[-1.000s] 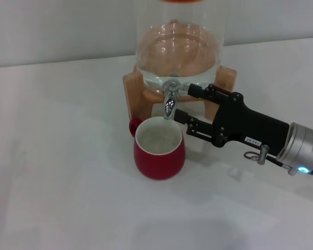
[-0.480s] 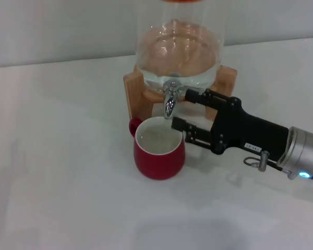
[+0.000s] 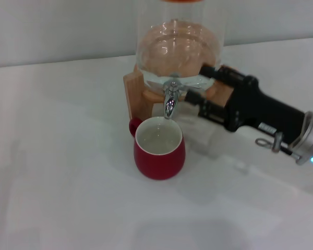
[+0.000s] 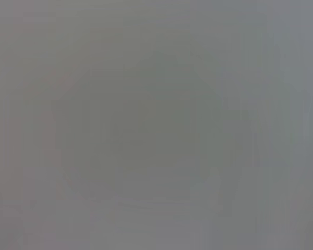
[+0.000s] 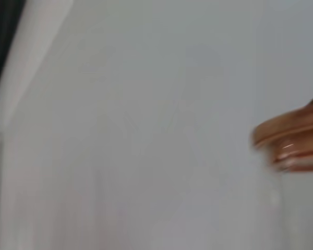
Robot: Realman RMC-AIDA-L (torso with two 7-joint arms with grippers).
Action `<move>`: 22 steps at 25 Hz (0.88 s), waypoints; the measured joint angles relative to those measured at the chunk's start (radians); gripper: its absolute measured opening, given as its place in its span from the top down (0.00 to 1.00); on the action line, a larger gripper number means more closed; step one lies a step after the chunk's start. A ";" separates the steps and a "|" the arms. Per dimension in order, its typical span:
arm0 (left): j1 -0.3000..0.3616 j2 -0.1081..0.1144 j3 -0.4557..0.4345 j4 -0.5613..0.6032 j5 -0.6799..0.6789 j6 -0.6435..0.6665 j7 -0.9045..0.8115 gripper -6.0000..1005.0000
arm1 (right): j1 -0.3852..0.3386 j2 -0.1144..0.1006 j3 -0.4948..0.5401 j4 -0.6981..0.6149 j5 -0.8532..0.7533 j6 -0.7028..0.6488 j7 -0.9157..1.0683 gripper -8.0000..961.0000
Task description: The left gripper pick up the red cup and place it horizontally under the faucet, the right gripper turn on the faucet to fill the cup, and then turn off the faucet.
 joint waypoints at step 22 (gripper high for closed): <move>0.000 0.001 -0.010 -0.003 -0.030 0.001 0.000 0.47 | 0.012 -0.021 0.303 -0.004 -0.004 0.157 -0.015 0.25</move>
